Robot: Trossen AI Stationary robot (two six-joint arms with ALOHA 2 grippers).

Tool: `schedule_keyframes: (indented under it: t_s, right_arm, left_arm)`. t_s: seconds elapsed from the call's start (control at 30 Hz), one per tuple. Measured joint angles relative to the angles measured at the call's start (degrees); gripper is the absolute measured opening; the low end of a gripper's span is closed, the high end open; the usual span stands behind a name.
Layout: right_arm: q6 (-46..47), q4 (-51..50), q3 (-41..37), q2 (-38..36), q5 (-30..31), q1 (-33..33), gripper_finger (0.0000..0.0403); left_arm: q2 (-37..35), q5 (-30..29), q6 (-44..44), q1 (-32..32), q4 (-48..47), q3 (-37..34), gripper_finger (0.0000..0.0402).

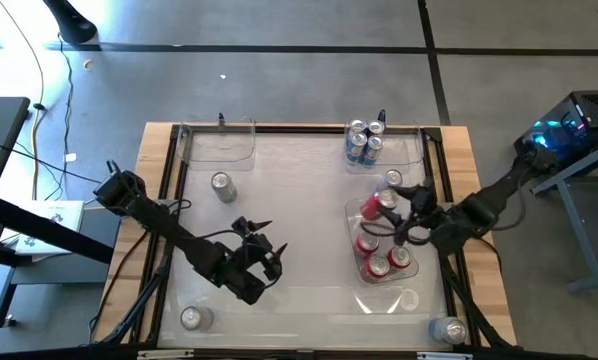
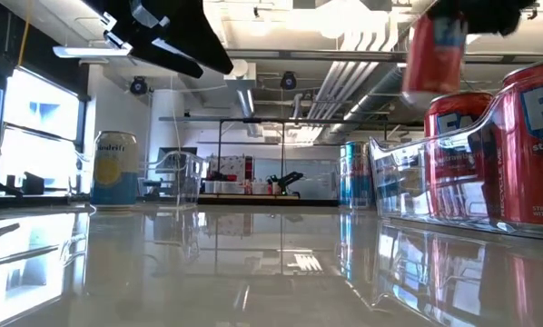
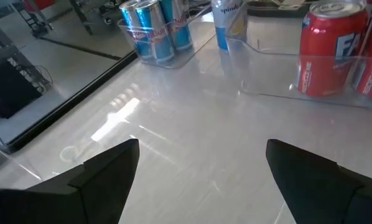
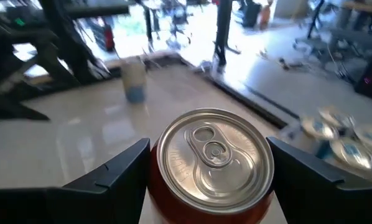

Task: Sort soda cans
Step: Put the orange soda can back into the bottom right transparent bin

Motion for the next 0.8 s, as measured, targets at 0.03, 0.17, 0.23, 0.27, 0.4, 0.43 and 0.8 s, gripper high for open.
schedule_keyframes:
  t_s: [0.03,0.17,0.23,0.27,0.4,0.43,0.8]
  right_arm:
    - [3.2,-3.2,0.0,-0.1,0.2,0.6,0.0268]
    - [17.2,-16.2,0.0,0.4,-1.2,2.0,0.0268]
    - [22.3,-20.7,0.0,1.2,-3.0,2.7,0.0268]
    - [24.2,-22.2,0.0,1.5,-3.8,3.1,0.0268]
    - [26.9,-24.0,0.0,3.0,-8.1,5.0,0.0268]
    - [26.9,-24.0,0.0,3.2,-9.1,5.5,0.0268]
    - [30.9,-24.1,0.0,10.2,-12.2,9.2,0.0268]
  left_arm:
    - [0.0,0.1,0.0,0.0,0.0,0.0,0.0344]
    - [0.0,0.3,-0.1,0.0,0.0,0.0,0.0344]
    - [0.0,0.4,-0.1,0.0,0.0,0.0,0.0344]
    - [0.0,0.4,-0.1,0.0,0.0,0.0,0.0344]
    - [0.0,0.4,-0.1,0.0,0.1,0.0,0.0344]
    - [0.0,0.4,-0.1,0.0,0.2,0.0,0.0344]
    - [0.0,0.4,-0.1,0.0,0.4,0.0,0.0344]
